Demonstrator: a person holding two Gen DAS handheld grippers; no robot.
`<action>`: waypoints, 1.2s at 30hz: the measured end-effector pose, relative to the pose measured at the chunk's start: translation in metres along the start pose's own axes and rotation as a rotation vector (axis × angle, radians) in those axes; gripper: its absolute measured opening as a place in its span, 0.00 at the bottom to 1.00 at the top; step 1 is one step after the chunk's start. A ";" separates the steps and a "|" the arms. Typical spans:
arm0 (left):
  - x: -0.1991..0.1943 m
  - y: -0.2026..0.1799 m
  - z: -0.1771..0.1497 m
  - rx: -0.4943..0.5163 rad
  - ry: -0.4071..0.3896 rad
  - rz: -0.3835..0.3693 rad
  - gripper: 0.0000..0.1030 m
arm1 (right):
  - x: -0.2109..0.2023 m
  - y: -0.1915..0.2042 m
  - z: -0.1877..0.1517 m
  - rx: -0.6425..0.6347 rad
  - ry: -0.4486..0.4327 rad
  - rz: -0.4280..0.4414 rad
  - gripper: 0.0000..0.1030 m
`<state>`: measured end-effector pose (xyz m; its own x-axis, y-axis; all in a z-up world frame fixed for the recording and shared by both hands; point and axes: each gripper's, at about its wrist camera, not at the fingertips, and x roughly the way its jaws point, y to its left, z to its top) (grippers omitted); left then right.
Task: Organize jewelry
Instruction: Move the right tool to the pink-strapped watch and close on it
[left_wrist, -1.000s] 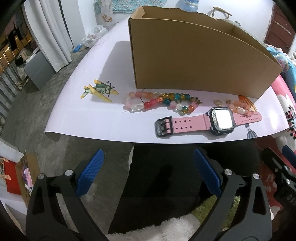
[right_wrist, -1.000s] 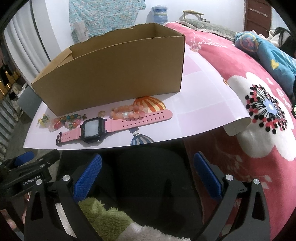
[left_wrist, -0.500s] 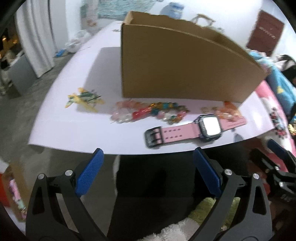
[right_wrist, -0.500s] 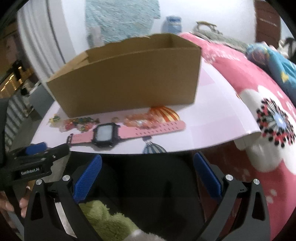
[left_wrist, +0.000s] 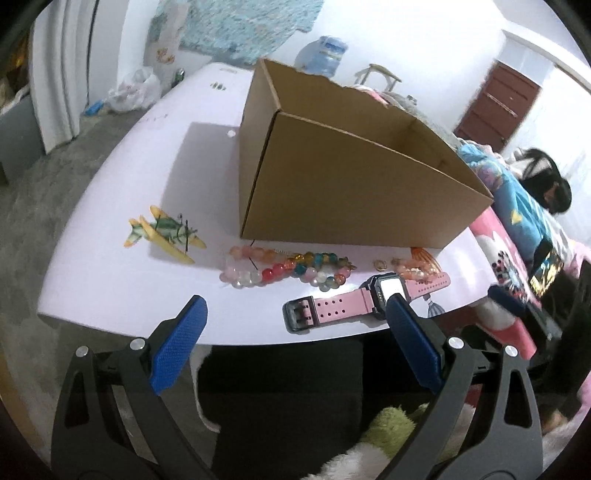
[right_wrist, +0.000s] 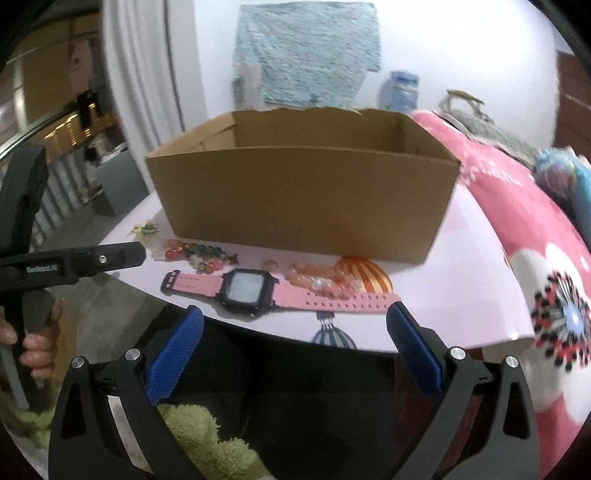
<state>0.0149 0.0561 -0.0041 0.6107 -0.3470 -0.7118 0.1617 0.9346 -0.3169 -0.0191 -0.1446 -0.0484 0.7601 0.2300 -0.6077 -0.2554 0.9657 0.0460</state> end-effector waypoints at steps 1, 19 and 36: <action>0.000 -0.004 -0.001 0.040 -0.008 0.015 0.91 | 0.000 0.000 0.001 -0.014 -0.001 0.011 0.94; 0.010 -0.050 -0.034 0.497 0.017 0.069 0.41 | 0.057 0.030 0.030 -0.489 0.177 0.258 0.59; 0.034 -0.074 -0.045 0.759 0.005 0.128 0.34 | 0.089 0.011 0.046 -0.476 0.391 0.458 0.41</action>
<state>-0.0113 -0.0287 -0.0327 0.6576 -0.2308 -0.7172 0.5782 0.7648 0.2840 0.0736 -0.1081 -0.0656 0.2725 0.4501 -0.8504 -0.7908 0.6082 0.0685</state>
